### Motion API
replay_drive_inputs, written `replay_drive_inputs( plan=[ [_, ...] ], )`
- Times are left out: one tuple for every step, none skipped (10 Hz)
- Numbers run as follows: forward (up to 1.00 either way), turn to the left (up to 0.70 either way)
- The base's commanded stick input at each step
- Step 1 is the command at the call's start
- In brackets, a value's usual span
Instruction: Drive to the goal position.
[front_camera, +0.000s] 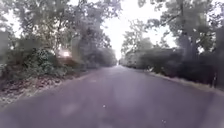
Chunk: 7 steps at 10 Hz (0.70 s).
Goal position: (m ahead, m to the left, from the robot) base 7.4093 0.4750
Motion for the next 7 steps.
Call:
replay_drive_inputs(
  plan=[
    [1.0, 0.0],
    [1.0, 0.0],
    [1.0, 0.0],
    [1.0, 0.0],
    [1.0, 0.0],
    [1.0, 0.0],
    [1.0, 0.0]
  ],
)
